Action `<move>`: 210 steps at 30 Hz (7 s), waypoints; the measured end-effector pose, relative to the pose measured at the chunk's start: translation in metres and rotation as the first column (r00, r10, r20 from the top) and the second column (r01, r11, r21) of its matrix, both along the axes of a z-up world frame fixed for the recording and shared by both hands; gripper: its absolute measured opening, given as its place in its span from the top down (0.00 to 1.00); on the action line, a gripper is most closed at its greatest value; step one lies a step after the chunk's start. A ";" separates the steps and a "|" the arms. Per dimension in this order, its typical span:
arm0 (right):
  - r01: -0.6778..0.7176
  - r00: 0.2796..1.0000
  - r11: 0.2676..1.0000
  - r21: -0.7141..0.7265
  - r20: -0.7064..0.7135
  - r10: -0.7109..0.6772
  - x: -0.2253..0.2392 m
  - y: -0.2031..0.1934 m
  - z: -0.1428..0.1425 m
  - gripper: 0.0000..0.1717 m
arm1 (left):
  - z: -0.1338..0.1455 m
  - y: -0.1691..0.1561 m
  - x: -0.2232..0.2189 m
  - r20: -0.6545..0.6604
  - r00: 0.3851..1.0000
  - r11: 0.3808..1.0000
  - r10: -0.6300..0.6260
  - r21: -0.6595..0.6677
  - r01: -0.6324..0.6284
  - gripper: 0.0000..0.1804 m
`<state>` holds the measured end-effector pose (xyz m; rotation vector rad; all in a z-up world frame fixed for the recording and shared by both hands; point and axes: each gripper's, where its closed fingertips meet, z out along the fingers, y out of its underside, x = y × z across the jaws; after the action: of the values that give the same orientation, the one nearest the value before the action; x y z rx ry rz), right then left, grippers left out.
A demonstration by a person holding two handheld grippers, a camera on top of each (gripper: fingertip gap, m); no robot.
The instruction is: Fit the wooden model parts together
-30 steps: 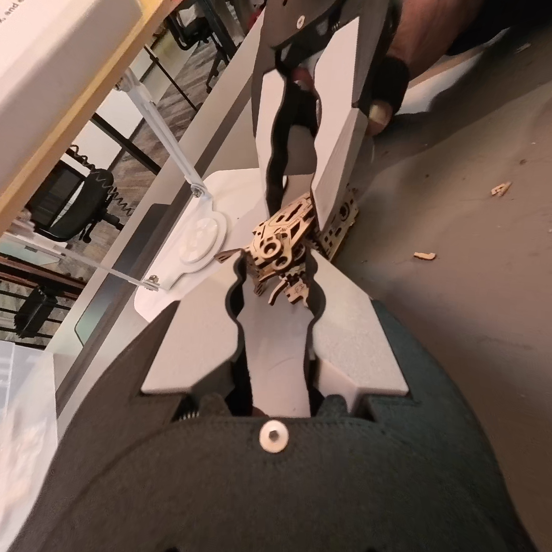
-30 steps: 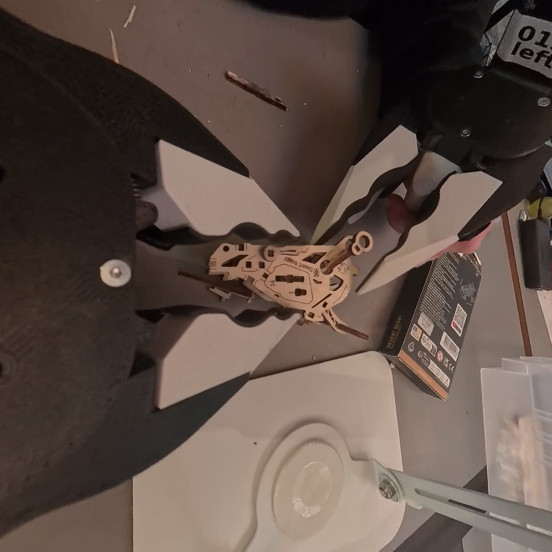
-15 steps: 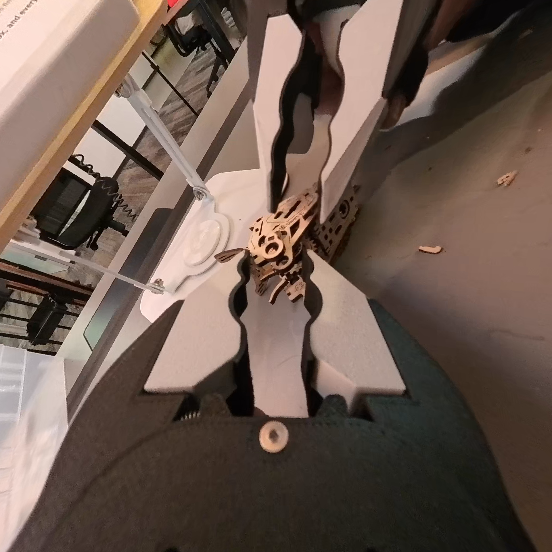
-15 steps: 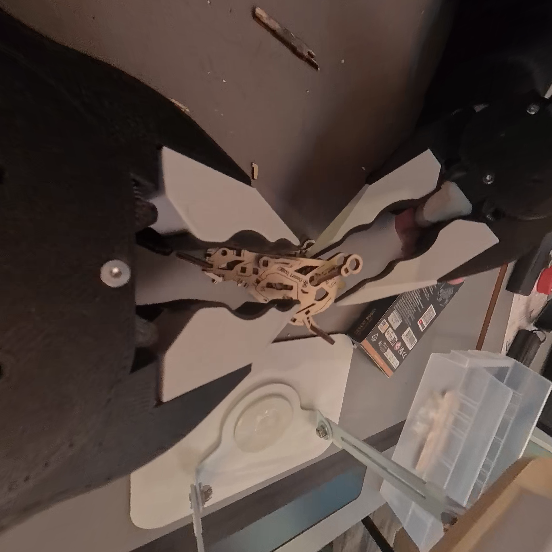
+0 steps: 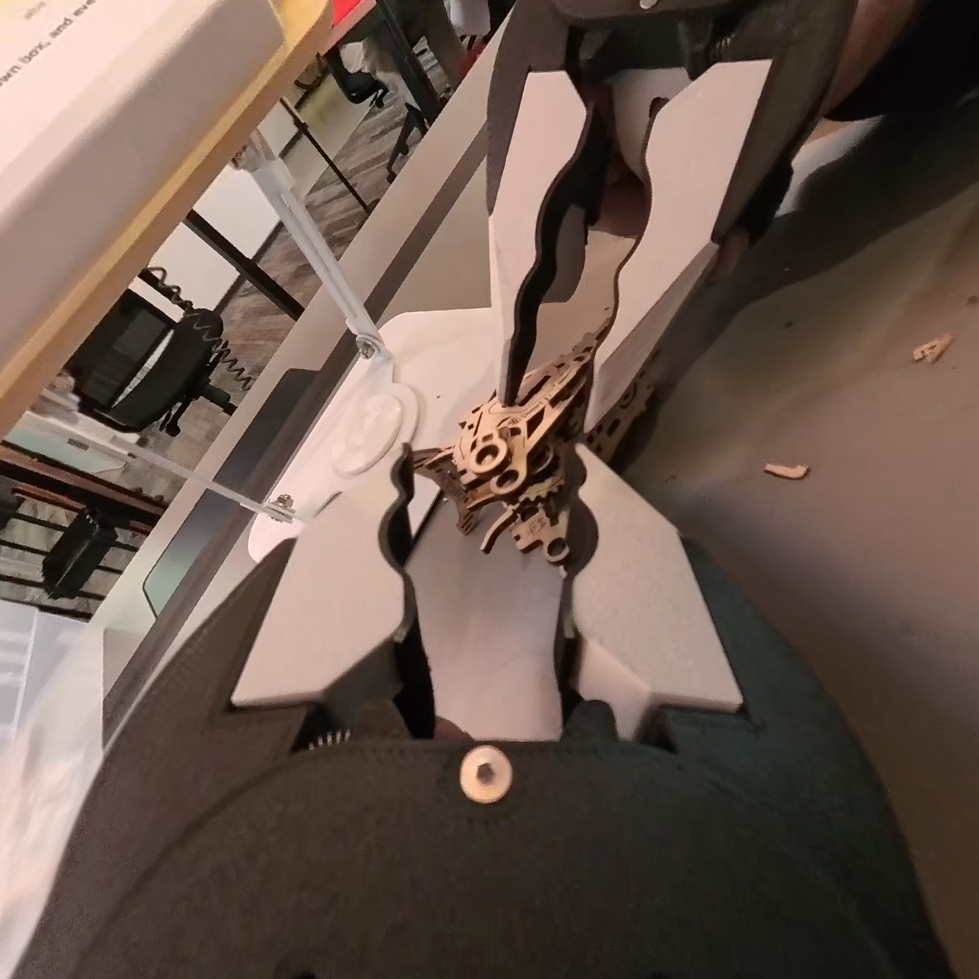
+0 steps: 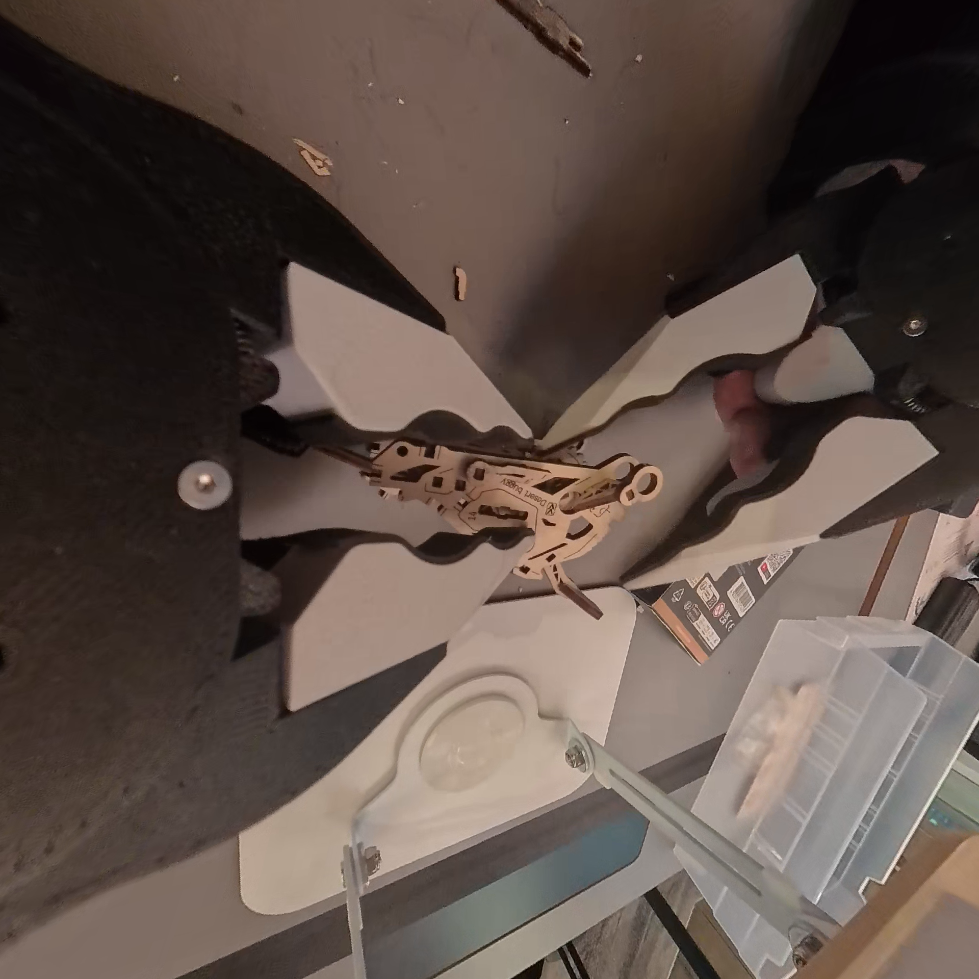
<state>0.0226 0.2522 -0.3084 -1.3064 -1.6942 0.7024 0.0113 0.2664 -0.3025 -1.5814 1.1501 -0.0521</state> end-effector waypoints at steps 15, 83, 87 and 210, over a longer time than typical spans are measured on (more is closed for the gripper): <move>0.017 1.000 0.997 0.070 -0.007 -0.017 -0.002 0.002 0.004 0.82 | -0.005 0.003 -0.002 0.016 1.000 1.000 0.009 -0.015 -0.009 0.77; 0.011 1.000 0.960 0.279 -0.015 -0.007 -0.010 -0.005 0.003 0.89 | 0.017 -0.015 -0.002 0.120 0.984 0.989 -0.132 0.087 0.122 0.94; 0.031 1.000 0.960 0.277 -0.015 -0.027 -0.009 -0.001 0.002 0.90 | 0.017 -0.015 -0.002 0.120 0.984 0.989 -0.134 0.085 0.124 0.94; -0.032 0.999 0.782 -0.622 -0.003 0.039 -0.011 0.024 0.002 0.79 | 0.000 -0.009 0.008 0.251 0.953 0.924 -0.172 -0.294 0.244 0.94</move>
<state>0.0113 0.2761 -0.3065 -1.7233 -1.5456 1.3655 0.0188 0.2576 -0.3020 -1.6786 1.1705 -0.5712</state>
